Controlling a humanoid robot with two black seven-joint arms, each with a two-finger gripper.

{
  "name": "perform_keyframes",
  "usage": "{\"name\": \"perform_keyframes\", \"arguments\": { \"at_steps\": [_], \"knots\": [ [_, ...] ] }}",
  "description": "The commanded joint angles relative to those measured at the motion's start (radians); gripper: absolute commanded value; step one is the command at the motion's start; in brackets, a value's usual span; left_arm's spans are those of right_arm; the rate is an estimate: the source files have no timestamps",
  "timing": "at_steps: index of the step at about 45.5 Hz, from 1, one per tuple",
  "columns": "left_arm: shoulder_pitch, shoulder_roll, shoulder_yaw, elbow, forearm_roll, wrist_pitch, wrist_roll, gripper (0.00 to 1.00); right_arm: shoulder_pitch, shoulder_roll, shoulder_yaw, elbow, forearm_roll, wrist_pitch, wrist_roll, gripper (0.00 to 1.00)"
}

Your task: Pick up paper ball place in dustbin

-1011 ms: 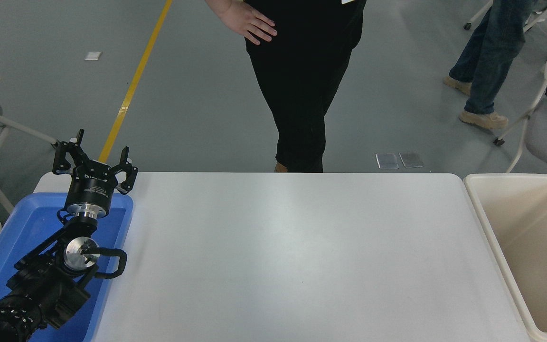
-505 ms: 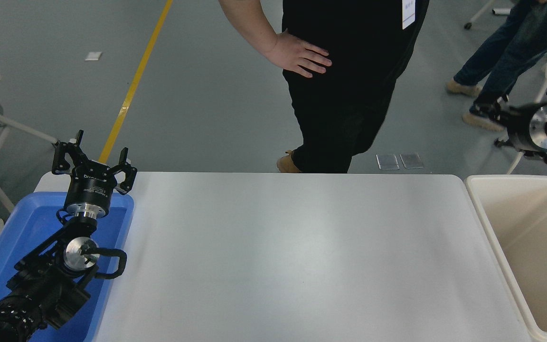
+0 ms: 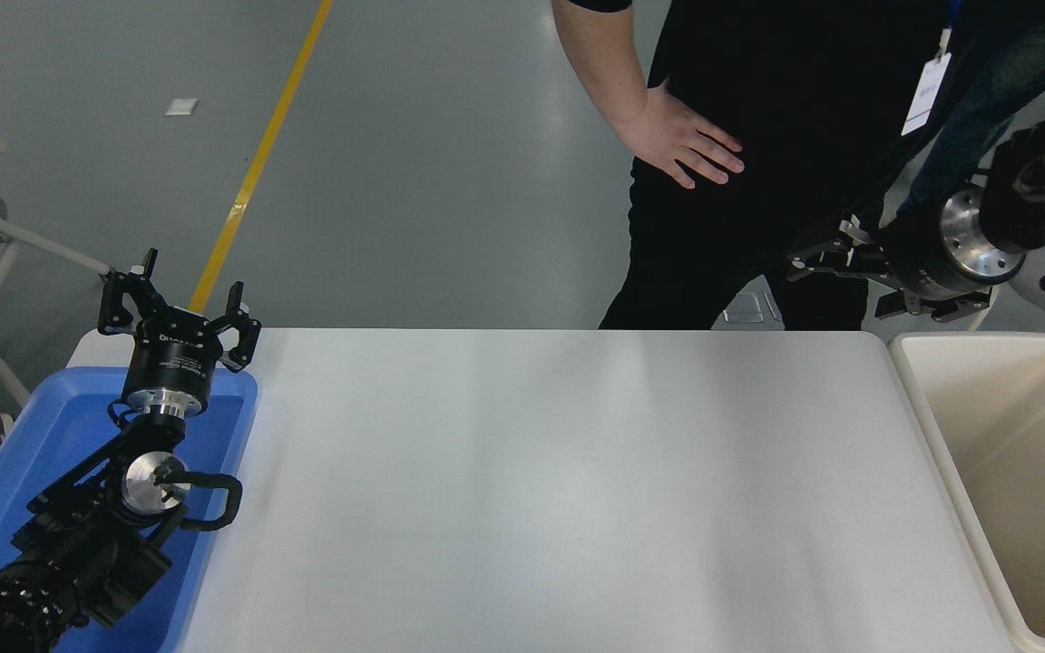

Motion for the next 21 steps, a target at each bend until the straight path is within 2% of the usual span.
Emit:
{"name": "perform_keyframes", "arguments": {
  "at_steps": [1,10,21],
  "knots": [
    [0.000,0.000,0.000,0.000,0.000,0.000,0.000,0.99,0.099,0.117,-0.012,0.062,-0.007,0.119,0.000,1.00],
    [0.000,0.000,0.000,0.000,0.000,0.000,0.000,0.99,0.119,0.196,0.005,0.065,-0.006,0.131,0.000,1.00],
    [0.000,0.000,0.000,0.000,0.000,0.000,0.000,0.99,0.118,0.229,0.014,0.063,-0.006,0.131,0.000,1.00]
  ]
}}
